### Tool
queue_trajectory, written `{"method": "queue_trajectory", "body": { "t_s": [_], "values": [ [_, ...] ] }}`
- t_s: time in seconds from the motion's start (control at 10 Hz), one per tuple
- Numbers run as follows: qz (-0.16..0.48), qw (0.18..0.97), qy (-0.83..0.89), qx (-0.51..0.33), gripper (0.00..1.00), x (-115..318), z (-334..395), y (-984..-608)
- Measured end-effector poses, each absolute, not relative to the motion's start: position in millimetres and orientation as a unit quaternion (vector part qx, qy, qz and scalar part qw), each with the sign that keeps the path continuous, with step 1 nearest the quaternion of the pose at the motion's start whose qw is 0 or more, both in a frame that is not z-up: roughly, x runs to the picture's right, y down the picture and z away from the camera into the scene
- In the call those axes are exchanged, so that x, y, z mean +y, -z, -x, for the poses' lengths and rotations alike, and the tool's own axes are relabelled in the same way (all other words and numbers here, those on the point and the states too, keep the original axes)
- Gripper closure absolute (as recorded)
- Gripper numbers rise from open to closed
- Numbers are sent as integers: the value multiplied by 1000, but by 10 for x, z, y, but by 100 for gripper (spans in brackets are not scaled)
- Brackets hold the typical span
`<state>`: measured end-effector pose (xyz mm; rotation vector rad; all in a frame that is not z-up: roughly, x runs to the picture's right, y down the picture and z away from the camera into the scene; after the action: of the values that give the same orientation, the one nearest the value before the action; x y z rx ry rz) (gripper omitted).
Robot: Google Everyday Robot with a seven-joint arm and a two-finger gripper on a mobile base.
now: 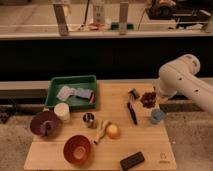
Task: Place grapes in plastic cup
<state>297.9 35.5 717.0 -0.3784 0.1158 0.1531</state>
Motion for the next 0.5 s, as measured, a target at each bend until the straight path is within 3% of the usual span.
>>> {"method": "queue_trajectory", "body": {
  "t_s": [0.5],
  "values": [
    [215, 969, -105, 63, 100, 550, -3315, -7440]
  ]
}}
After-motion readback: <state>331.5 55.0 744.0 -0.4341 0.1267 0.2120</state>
